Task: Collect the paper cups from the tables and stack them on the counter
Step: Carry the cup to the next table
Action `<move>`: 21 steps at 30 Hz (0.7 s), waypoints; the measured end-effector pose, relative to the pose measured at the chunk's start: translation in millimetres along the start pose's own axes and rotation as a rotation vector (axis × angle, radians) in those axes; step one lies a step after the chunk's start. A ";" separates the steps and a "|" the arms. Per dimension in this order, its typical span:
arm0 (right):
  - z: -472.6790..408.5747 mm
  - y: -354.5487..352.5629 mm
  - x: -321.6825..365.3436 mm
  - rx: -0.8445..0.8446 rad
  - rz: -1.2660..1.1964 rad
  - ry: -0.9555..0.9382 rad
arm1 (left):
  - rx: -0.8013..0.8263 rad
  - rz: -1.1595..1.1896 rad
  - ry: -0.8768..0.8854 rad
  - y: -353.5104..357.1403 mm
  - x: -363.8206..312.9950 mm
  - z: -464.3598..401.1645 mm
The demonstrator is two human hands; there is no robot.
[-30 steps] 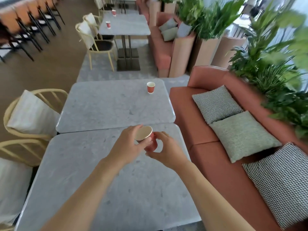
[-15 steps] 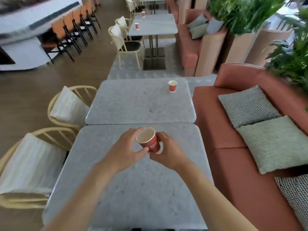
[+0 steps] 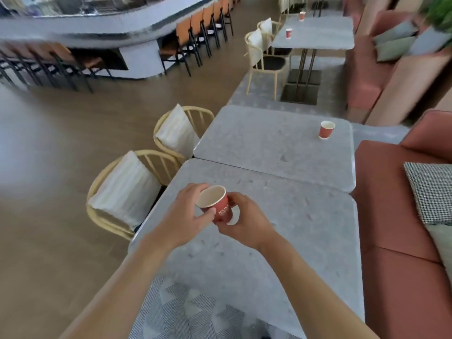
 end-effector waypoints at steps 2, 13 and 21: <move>1.7 10.1 25.1 -0.008 -0.014 -0.030 | -0.048 0.034 -0.008 -25.1 8.0 11.0; 55.4 135.0 166.7 -0.010 -0.025 -0.143 | -0.221 0.192 -0.048 -177.8 83.1 117.3; 104.8 292.7 298.5 0.172 -0.109 -0.311 | -0.466 0.218 -0.189 -328.4 185.1 241.9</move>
Point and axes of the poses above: each hand's wrist, its own z-axis away from the middle knuckle, its own y-axis out of the palm, x = y × z, the point moved 10 cm from there along -z, towards the middle knuckle, and after that the axes turned 9 degrees about -x, right-handed, at the moved point
